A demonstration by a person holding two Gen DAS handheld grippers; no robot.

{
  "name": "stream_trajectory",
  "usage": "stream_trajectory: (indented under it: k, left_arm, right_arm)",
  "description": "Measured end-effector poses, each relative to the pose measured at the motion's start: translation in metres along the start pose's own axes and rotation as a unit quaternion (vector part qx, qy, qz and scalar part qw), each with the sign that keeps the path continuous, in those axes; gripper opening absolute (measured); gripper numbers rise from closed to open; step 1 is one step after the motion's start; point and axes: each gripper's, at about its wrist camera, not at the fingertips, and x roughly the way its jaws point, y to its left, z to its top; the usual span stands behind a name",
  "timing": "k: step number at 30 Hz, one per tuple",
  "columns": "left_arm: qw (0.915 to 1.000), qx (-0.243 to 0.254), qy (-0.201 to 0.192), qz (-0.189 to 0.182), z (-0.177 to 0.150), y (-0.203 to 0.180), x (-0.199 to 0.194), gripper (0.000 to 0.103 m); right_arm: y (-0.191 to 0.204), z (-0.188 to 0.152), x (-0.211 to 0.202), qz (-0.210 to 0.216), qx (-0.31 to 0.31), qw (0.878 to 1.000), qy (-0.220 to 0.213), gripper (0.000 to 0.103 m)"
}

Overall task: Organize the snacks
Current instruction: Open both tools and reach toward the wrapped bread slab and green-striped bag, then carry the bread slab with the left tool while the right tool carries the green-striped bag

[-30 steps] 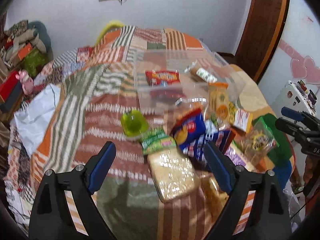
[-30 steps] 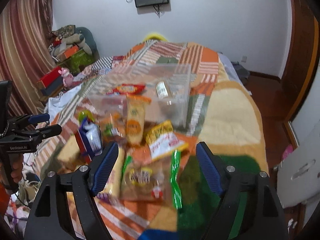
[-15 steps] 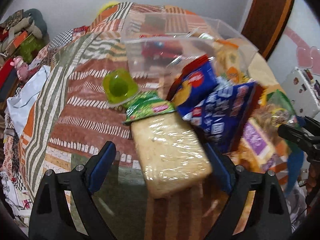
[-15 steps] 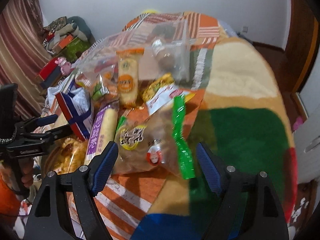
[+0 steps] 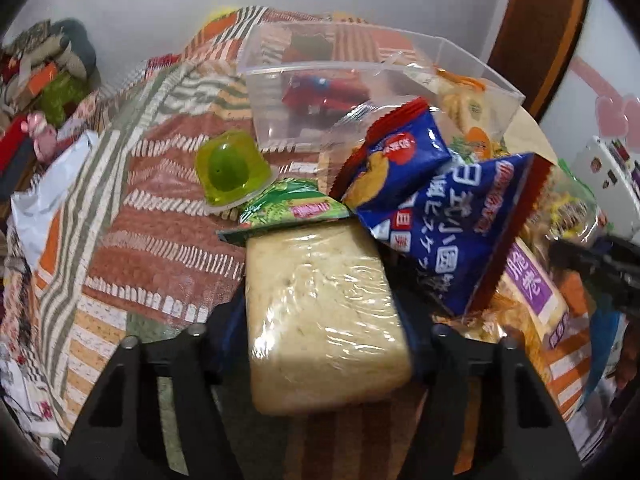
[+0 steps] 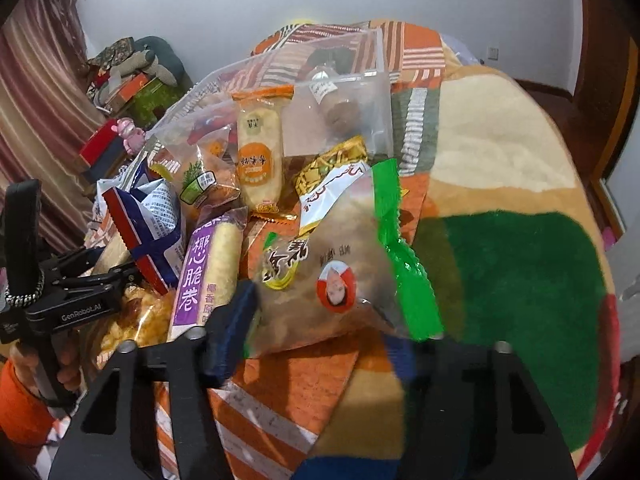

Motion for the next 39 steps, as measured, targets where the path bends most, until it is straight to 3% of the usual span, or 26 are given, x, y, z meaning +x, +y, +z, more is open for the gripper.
stream_trajectory:
  k: [2,9,20,39]
  left_arm:
    - [0.9999,0.01,-0.003,0.005,-0.002,-0.001,-0.004,0.055]
    - [0.9998,0.012,-0.015,-0.001,-0.006,0.004,-0.025,0.055]
    - [0.9969,0.013,-0.077,-0.007,0.014,0.004,-0.074,0.055]
    - [0.988,0.012,-0.153,-0.014,0.096,0.004,-0.105,0.055]
  right_arm:
    - [-0.002,0.001,-0.004,0.002,-0.001,1.0,-0.006,0.045]
    - [-0.001,0.003,-0.015,0.002,-0.008,1.0,-0.021,0.039]
    - [0.012,0.023,-0.038,0.011,-0.022,0.998,-0.064,0.038]
    - [0.04,0.09,-0.057,0.021,-0.054,0.984,-0.167,0.038]
